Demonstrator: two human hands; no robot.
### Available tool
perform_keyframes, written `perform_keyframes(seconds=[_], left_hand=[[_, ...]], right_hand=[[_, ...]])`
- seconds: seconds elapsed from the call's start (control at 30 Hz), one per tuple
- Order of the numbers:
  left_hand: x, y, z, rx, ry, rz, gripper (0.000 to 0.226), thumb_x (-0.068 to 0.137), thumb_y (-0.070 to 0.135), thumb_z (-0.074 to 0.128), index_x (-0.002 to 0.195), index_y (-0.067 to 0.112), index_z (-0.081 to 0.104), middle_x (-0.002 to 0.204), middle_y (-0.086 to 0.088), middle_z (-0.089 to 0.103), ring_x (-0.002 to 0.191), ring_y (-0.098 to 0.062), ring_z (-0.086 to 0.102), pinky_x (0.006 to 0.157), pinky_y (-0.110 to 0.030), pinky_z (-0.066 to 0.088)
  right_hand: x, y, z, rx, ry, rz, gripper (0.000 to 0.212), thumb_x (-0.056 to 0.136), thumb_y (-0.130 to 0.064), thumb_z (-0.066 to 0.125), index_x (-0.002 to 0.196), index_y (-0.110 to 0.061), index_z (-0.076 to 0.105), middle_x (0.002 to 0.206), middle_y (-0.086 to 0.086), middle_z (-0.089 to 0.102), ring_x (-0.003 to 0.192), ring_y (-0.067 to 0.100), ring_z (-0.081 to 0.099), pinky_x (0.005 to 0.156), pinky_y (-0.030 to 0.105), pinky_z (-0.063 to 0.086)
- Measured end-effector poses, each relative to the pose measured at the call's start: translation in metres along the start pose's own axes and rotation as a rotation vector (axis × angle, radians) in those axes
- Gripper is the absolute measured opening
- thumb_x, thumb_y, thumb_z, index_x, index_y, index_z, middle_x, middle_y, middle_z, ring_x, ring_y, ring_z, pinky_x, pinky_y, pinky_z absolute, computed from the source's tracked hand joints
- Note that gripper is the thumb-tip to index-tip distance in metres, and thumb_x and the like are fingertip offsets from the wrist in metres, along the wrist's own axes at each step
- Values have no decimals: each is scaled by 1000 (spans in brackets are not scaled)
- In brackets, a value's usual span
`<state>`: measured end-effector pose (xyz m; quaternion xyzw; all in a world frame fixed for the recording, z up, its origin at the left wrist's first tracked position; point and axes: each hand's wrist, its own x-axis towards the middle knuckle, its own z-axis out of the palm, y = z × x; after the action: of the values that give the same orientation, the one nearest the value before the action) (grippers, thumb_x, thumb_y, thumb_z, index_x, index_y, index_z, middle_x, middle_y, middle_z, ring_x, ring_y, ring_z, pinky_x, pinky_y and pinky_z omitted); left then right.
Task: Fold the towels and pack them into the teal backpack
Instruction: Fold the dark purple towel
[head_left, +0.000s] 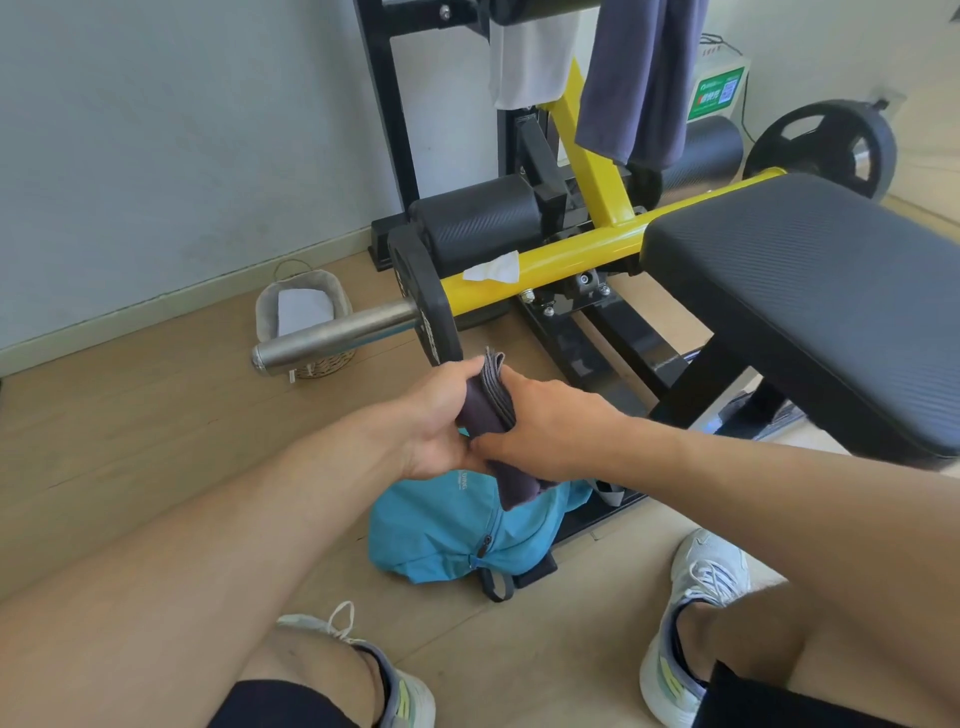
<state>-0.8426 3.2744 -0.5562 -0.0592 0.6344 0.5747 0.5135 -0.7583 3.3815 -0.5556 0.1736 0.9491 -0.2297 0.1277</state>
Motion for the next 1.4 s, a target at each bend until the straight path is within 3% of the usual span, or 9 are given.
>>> perform_keyframes(seconds=[0.13, 0.23, 0.4, 0.53, 0.67, 0.83, 0.93, 1.2, 1.4], left_hand=[[-2, 1, 2, 45, -69, 8, 33, 104, 39, 42, 112, 15, 63, 108, -20, 66, 85, -32, 65, 75, -50, 60], [-3, 5, -4, 59, -151, -4, 46, 103, 30, 39, 128, -2, 60, 130, -27, 64, 118, -40, 65, 93, -51, 59], [-10, 11, -19, 285, -128, 43, 31, 95, 9, 62, 125, 6, 62, 139, -21, 61, 116, -32, 65, 102, -47, 54], [-3, 10, -42, 563, 61, 214, 102, 65, 18, 95, 151, 19, 40, 142, 7, 54, 124, -19, 58, 102, -41, 52], [-5, 11, -50, 482, -107, 326, 58, 62, 18, 88, 117, 13, 70, 117, -10, 76, 114, -26, 70, 95, -37, 59], [1, 9, -49, 347, -148, 413, 51, 60, 17, 95, 105, 11, 73, 104, -11, 78, 92, -18, 74, 75, -26, 62], [2, 11, -46, 278, -132, 421, 35, 68, 20, 81, 101, 11, 73, 95, -6, 79, 83, -14, 75, 67, -22, 59], [3, 15, -38, 274, -72, 403, 25, 89, 34, 68, 103, 14, 73, 98, -4, 79, 86, -11, 76, 64, -22, 58], [5, 8, -33, 414, -141, 378, 33, 87, 41, 66, 99, 12, 75, 94, -7, 77, 84, -13, 73, 69, -24, 58]], right_hand=[[-3, -1, -8, -12, -62, -22, 74, 73, -60, 73, 130, -23, 42, 101, -4, 65, 90, 22, 65, 83, 41, 56], [-5, 6, -10, -174, -84, -72, 93, 72, -37, 81, 147, -20, 29, 108, -3, 58, 92, 22, 62, 76, 40, 55], [3, 18, -20, 20, -40, -141, 62, 77, -14, 72, 133, -30, 50, 115, 2, 65, 97, 26, 66, 73, 38, 55], [8, 29, -35, 124, -130, -229, 71, 79, -10, 71, 143, -33, 52, 115, -5, 69, 96, 17, 67, 81, 37, 61], [8, 42, -43, 313, -183, -275, 70, 79, -6, 78, 140, -30, 50, 120, -8, 67, 103, 15, 69, 84, 33, 62], [18, 62, -44, 422, -256, -252, 66, 77, -17, 86, 133, -30, 53, 122, -3, 70, 109, 18, 70, 95, 43, 59], [19, 73, -45, 391, -322, -232, 56, 80, -23, 86, 130, -25, 60, 121, -4, 73, 110, 16, 70, 100, 44, 56], [22, 79, -55, 422, -278, -247, 56, 77, -14, 87, 128, -23, 65, 115, -3, 76, 107, 14, 73, 100, 42, 57], [15, 77, -41, 487, -415, -223, 72, 77, -45, 81, 141, -26, 54, 120, 2, 74, 112, 17, 70, 107, 45, 51]])
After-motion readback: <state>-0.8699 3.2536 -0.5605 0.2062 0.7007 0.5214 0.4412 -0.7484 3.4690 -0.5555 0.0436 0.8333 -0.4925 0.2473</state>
